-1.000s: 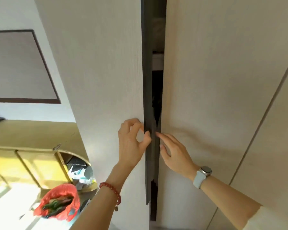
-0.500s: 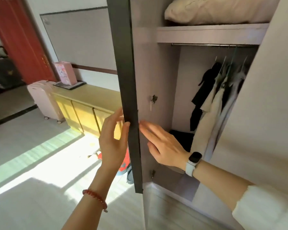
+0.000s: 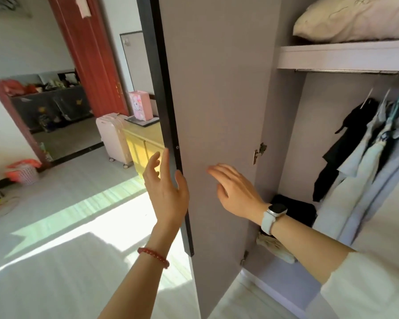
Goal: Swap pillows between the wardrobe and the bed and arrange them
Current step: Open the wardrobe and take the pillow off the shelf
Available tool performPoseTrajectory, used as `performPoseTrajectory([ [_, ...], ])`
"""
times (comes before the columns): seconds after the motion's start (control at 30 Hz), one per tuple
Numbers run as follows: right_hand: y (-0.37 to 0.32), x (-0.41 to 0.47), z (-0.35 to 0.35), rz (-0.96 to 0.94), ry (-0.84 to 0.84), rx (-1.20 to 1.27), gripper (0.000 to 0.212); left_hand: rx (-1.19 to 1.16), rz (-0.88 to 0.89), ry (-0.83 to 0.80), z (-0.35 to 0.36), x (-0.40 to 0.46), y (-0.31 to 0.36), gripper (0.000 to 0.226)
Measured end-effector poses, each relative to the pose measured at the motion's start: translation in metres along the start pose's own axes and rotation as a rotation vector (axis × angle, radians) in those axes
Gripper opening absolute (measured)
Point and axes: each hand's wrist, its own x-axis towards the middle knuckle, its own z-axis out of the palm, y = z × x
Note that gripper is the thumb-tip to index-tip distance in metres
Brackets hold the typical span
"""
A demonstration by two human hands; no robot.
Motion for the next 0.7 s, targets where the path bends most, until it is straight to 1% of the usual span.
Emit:
performPoseTrajectory([
  [0.03,0.007,-0.008,-0.003,0.023,0.009,0.017,0.044,-0.013,0.069,0.0,0.004,-0.014,0.005,0.043],
  [0.07,0.016,-0.018,-0.007,0.043,0.017,0.026,0.041,-0.027,0.153,-0.04,0.009,-0.028,0.011,0.038],
  [0.13,0.038,-0.042,-0.02,0.093,0.018,0.0,0.037,-0.054,0.267,-0.209,0.028,-0.05,0.025,0.034],
  [0.2,0.062,-0.067,-0.039,0.18,0.016,-0.059,0.033,-0.081,0.262,-0.359,0.056,-0.055,0.04,0.035],
  [0.27,0.089,-0.09,-0.064,0.279,0.054,-0.115,0.03,-0.107,0.244,-0.466,0.089,-0.052,0.06,0.036],
  [0.4,0.138,-0.134,-0.129,0.446,0.162,-0.219,0.03,-0.195,0.371,-0.585,0.164,-0.04,0.116,0.034],
  [0.5,0.169,-0.162,-0.183,0.536,0.241,-0.321,0.034,-0.338,0.44,-0.658,0.224,-0.034,0.178,0.037],
  [0.6,0.194,-0.184,-0.228,0.62,0.322,-0.445,0.041,-0.528,0.401,-0.759,0.274,-0.033,0.244,0.046],
  [0.7,0.213,-0.196,-0.255,0.666,0.363,-0.534,0.046,-0.67,0.417,-0.857,0.312,-0.037,0.298,0.063],
])
